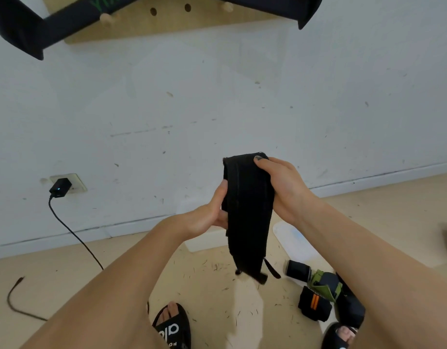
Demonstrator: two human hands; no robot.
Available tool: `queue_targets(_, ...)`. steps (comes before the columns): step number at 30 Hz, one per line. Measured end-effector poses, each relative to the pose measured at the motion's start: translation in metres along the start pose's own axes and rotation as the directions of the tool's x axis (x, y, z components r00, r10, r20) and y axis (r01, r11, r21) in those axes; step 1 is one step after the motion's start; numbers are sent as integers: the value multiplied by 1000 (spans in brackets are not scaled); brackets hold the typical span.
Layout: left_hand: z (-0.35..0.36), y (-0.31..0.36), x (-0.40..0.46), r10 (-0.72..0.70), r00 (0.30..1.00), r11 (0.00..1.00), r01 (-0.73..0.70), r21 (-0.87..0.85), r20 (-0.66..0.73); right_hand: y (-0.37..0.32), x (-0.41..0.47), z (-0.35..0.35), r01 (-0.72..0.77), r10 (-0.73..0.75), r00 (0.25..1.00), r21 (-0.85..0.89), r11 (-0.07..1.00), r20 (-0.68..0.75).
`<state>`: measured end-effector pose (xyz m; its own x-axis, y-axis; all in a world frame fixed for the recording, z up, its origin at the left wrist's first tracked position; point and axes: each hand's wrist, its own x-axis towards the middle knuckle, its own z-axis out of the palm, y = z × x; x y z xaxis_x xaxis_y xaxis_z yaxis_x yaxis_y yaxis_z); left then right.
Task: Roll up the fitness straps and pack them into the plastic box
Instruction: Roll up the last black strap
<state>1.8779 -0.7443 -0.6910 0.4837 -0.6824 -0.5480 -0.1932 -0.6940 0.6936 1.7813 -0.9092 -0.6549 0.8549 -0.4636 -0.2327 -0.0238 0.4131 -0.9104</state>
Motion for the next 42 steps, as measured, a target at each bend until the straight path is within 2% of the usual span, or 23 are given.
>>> queue_targets(2,-4,-3,-1,-30,999,998,32,52,-44,0,1,-1,-64,64,998,36,997,-4)
queue_targets(3,-5,-4,-1,-4,999,1000,4,10,-41,1,0,-1,-96,96,995,46,994,-1)
queue_targets(5,-5,0,-3,115,993,970,-117,-211,-20,2,1,-2,-141,142,990,63,988,-9)
queue_targets(7,-1,11,-10,210,977,926,-210,-313,-36,3,3,-1,-155,159,987,103,982,-28)
queue_targets(11,13,14,-11,312,946,930,-323,-177,-89,3,5,-1,-169,171,985,170,971,-2)
queue_targets(14,13,16,-10,293,921,886,-363,-290,-257,2,1,-1,-191,178,980,158,969,95)
queue_targets(17,9,21,-8,221,874,804,-414,-427,-432,8,-2,1,-152,151,980,4,988,134)
queue_targets(19,8,22,-9,195,890,776,-397,-490,-412,13,-2,3,-133,137,981,-40,990,136)
queue_targets(21,9,22,-12,216,923,776,-361,-518,-320,16,0,3,-111,114,987,-34,993,110)
queue_targets(25,13,17,-18,225,957,903,-275,-331,-181,13,6,0,-112,112,994,79,991,10)
queue_targets(28,12,14,-16,185,933,899,-288,-330,-309,8,2,-2,-114,112,993,107,988,30)
queue_targets(30,9,16,-14,130,888,865,-319,-387,-441,5,-3,-2,-151,151,985,-12,989,79)
queue_targets(32,8,19,-14,73,867,851,-312,-423,-493,8,-5,-3,-186,194,977,-100,977,84)
queue_targets(35,8,21,-16,29,918,840,-237,-488,-395,13,-2,-3,-169,175,983,-103,980,54)
queue_targets(37,9,20,-18,54,942,827,-227,-514,-330,13,1,-4,-156,157,987,-70,985,14)
queue_targets(42,16,16,-19,206,952,897,-277,-345,-228,9,3,-7,-145,147,989,55,988,-31)
